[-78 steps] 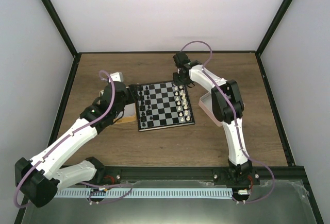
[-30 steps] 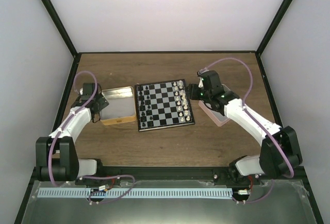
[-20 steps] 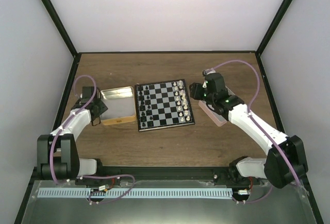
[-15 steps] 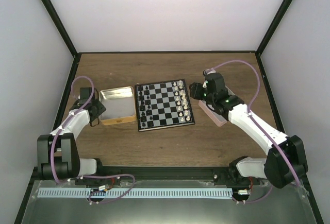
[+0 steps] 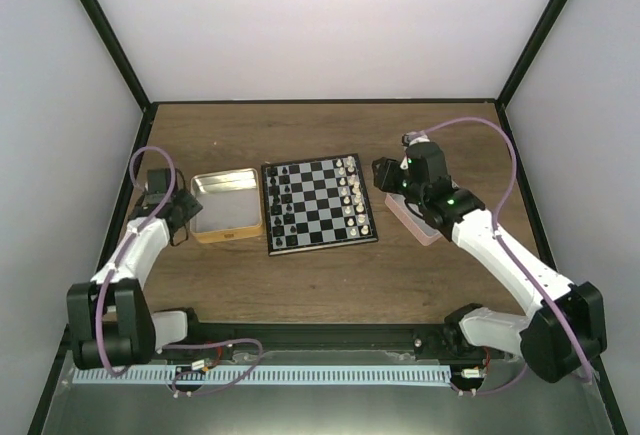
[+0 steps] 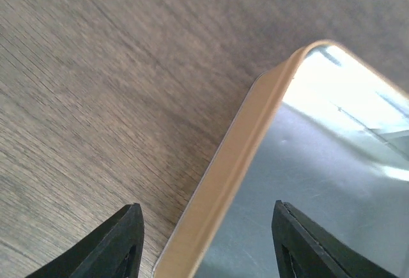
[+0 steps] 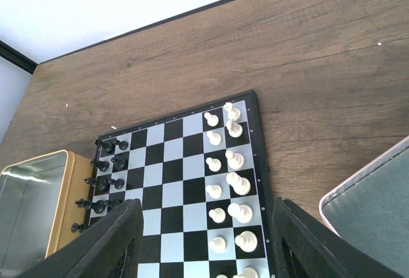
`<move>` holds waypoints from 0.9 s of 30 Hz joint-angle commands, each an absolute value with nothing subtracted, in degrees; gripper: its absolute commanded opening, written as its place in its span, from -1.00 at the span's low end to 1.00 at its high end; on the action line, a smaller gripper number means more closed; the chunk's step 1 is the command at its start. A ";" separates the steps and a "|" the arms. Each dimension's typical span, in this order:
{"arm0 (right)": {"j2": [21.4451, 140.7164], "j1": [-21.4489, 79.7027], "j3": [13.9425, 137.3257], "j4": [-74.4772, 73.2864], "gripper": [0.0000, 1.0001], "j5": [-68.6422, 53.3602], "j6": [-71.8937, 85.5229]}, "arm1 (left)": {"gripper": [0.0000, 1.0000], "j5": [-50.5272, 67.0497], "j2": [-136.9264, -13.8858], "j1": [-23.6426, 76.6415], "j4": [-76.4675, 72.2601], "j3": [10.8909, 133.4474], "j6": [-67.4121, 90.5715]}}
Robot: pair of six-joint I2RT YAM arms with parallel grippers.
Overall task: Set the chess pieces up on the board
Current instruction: Adjust the storage box at the center of the board, then reset both arms
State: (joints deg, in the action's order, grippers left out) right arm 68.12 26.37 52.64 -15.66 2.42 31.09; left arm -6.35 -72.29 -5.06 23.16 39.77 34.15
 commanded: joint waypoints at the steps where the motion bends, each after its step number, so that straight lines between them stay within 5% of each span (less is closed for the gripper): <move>1: 64.98 26.02 53.33 -19.08 0.15 4.66 32.01 | 0.20 -5.11 -66.04 -5.47 26.13 43.13 32.42; 5: 60.66 26.02 53.44 -21.20 0.23 5.85 30.50 | 0.40 0.50 -60.16 -5.34 29.98 48.07 28.70; 10: 50.01 26.02 51.46 -22.33 0.33 6.65 26.17 | 0.99 11.17 -52.95 -5.26 33.78 54.54 23.20; 18: 34.04 26.01 54.66 -29.13 0.99 12.27 19.89 | 1.00 14.43 -38.28 -5.27 34.61 56.97 21.51; 27: 22.26 26.02 57.37 -32.43 1.00 18.07 19.51 | 1.00 10.26 -29.47 -5.27 39.57 63.64 18.38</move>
